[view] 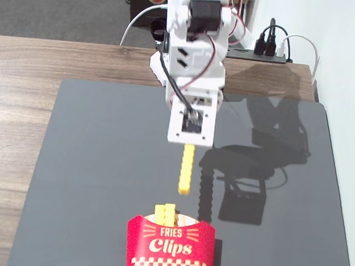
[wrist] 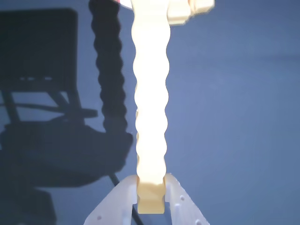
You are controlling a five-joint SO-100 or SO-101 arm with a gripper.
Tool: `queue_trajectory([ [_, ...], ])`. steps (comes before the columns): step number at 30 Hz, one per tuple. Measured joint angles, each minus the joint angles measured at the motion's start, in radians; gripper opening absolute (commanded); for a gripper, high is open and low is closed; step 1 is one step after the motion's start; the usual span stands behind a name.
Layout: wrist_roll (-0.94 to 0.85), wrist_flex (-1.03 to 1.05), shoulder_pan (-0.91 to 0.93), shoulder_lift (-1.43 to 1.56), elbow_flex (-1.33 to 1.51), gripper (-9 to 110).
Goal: Grab a fry
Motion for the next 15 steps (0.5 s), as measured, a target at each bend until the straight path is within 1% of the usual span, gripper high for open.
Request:
queue_trajectory([
  [6,-0.029,0.124,0.014,0.101,-0.009,1],
  [15,-0.043,0.291,0.026,0.066,-0.241,1],
])
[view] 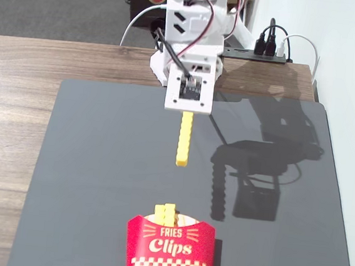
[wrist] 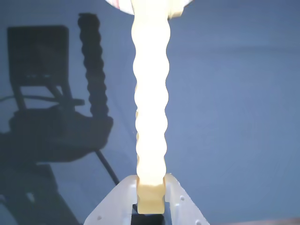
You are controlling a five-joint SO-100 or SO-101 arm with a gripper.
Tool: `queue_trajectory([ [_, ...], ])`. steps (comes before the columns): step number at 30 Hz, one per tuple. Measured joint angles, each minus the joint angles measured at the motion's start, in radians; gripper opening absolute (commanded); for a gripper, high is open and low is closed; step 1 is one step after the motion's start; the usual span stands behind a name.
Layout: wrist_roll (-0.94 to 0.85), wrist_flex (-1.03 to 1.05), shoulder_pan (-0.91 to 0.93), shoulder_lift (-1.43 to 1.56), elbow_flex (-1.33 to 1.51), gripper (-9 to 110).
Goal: Grab a fry
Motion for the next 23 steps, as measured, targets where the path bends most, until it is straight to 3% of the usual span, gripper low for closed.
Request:
queue_trajectory([
  [23,-0.029,0.052,0.005,-0.054,-0.084,1],
])
